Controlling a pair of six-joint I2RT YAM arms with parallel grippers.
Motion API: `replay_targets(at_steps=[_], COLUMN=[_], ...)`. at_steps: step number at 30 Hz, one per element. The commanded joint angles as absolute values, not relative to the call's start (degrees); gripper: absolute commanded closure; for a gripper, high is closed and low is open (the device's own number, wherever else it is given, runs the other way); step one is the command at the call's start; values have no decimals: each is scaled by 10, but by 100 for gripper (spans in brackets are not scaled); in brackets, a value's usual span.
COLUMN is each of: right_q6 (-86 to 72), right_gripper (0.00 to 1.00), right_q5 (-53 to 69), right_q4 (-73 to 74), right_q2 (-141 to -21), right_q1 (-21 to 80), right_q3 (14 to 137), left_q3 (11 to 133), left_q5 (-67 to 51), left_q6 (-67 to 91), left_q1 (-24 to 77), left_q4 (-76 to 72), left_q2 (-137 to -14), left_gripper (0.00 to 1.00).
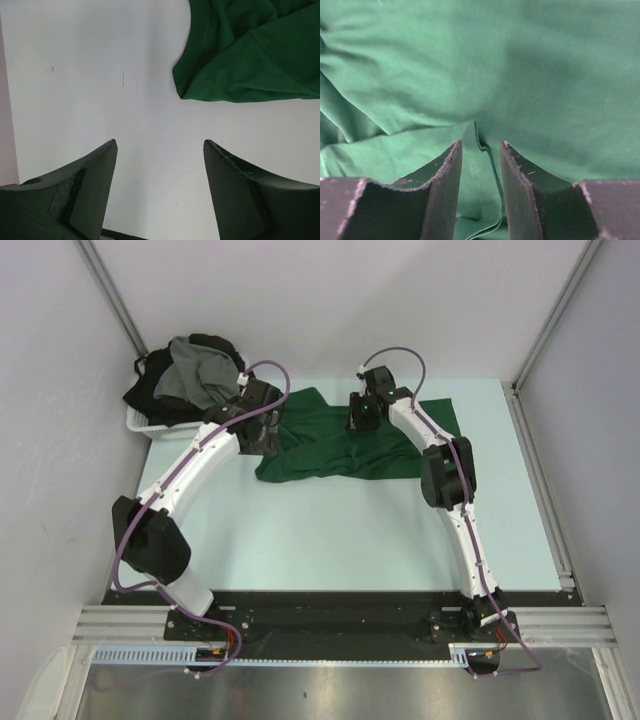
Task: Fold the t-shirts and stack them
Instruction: Fold the flattened tshirt in 1/3 of the way
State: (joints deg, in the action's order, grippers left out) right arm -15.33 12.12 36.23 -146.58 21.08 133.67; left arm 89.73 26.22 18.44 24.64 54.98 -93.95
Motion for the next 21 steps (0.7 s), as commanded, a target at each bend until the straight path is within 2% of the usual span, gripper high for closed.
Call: replay_targets(at_steps=[1, 6, 10, 13, 14, 21], right_q6=[-145, -147, -150, -156, -156, -161], right_gripper=[59, 63, 75, 91, 100, 100], right_q5=[140, 145, 151, 154, 154, 158], right_q4=[364, 359, 361, 360, 359, 354], right_q2=[-1455, -1455, -1465, -1470, -1470, -1480], right_q1=[219, 225, 229, 231, 233, 236], right_q3=[1311, 1307, 1323, 1332, 1334, 1365], left_q3=[910, 910, 904, 898, 897, 892], left_q5=[257, 256, 257, 258, 258, 255], left_q6=[186, 186, 186, 186, 186, 186], left_q1=[250, 250, 250, 250, 250, 250], left_q4=[544, 544, 545, 543, 544, 541], left_q2=[-936, -937, -935, -933, -932, -933], left_gripper=[25, 25, 25, 25, 25, 25])
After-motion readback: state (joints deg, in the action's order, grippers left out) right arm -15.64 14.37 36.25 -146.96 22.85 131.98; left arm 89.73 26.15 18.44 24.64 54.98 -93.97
